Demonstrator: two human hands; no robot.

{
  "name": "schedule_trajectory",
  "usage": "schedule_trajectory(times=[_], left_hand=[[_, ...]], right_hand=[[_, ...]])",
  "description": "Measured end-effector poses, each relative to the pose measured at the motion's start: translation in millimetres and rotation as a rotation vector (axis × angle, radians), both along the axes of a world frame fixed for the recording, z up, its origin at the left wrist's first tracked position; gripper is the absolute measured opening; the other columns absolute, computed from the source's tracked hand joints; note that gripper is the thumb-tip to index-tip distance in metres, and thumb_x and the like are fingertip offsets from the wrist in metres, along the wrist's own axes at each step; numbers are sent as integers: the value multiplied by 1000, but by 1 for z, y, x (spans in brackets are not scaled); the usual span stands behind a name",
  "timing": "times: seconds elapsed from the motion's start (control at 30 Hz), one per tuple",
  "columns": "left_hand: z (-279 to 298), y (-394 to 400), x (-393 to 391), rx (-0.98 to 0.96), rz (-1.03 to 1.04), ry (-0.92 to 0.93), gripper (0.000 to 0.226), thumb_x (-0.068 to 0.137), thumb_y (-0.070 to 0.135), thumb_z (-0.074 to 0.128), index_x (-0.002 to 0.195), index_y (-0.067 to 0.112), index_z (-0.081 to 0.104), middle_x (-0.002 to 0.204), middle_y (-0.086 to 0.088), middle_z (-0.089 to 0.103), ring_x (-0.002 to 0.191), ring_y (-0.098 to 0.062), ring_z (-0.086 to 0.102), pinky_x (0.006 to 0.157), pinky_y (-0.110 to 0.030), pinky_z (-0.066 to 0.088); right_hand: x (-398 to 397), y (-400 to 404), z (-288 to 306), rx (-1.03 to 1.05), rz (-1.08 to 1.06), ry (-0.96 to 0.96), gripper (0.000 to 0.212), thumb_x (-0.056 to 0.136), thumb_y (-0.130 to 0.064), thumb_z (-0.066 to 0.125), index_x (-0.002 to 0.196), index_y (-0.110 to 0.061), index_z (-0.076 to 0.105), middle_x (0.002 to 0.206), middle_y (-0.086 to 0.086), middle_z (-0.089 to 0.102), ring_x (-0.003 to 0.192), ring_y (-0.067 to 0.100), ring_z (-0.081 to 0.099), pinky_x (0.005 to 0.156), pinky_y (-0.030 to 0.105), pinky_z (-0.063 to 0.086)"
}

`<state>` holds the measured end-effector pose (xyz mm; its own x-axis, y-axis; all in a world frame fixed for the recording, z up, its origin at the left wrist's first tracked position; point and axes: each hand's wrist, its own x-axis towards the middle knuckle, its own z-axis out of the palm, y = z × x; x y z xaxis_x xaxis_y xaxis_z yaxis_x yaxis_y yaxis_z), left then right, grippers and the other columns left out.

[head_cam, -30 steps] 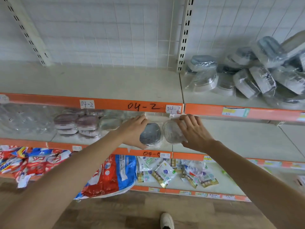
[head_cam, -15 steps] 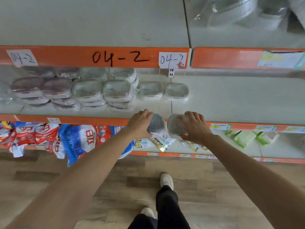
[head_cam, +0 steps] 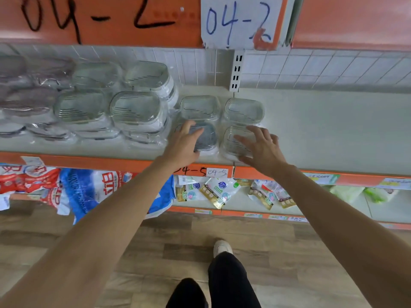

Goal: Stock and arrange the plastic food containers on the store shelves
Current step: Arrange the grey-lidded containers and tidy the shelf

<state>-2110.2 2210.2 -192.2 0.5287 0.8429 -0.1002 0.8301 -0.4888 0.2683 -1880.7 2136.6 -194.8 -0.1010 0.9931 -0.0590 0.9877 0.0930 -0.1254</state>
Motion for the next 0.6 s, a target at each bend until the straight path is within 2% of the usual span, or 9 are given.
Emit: schedule_trajectory(times=[0.07,0.13,0.23,0.33,0.4,0.5,0.6], left_hand=[[-2,4,1,67,10,10,66,84,16,65,143,10,38,138,-15,33,131,-30,31,109,-44,31],[-4,8,3,93,11,12,65,85,15,63,144,9,36,138,-15,34,130,-30,32,108,-41,31],[-4,7,7,59,20,48,67,88,10,58,147,6,26,148,-14,26,135,-30,29,105,-38,36],[3,1,10,-11,13,119,69,90,15,56,148,4,20,154,-15,17,141,-29,21,109,-38,32],[13,-5,10,-16,-8,112,61,90,15,56,144,3,30,149,-14,27,137,-28,29,105,-37,35],[35,-21,5,-32,-55,116,43,90,14,53,132,4,47,131,-11,49,119,-27,49,93,-36,43],[67,-40,-2,-101,-51,145,33,90,14,50,122,7,56,119,-10,59,106,-28,58,82,-36,46]], right_hand=[[-5,7,-4,43,-47,-21,56,87,-40,60,139,-34,40,140,6,33,127,26,30,102,43,23],[-7,15,-6,58,-66,-33,56,88,-38,58,140,-34,38,137,4,35,125,25,30,101,41,24],[-12,24,-8,38,-69,-69,56,92,-34,53,144,-30,32,140,3,34,128,25,29,102,38,24],[-18,22,-2,-22,-109,-61,59,91,-26,52,145,-25,29,143,3,30,131,24,27,104,37,24],[-22,15,9,-76,-108,-41,59,90,-26,53,144,-20,30,144,3,31,132,23,28,105,37,24],[-27,-3,32,-128,-31,-37,51,91,-25,52,138,-14,36,139,5,38,128,24,35,101,37,30],[-35,-28,58,-173,17,21,41,91,-18,50,131,-12,42,133,5,44,124,23,39,97,36,35]])
